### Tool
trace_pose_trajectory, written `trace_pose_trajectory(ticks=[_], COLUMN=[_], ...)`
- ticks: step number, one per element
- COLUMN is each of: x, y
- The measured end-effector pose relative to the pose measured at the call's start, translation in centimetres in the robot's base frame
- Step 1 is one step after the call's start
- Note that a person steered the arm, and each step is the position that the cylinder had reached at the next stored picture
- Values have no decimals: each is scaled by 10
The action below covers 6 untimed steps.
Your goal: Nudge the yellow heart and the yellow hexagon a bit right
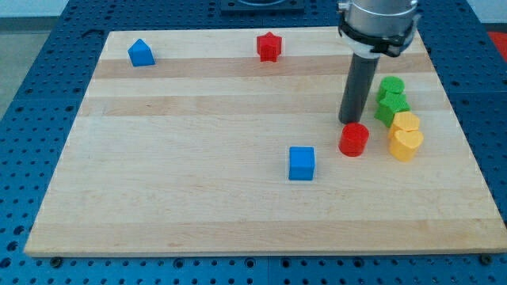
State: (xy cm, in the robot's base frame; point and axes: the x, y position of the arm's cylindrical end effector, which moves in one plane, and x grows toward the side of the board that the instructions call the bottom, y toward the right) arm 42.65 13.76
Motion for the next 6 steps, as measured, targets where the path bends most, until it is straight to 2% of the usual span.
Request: trace_pose_trajectory(ticks=[1,5,6], x=[30,31,67], y=[24,51,28])
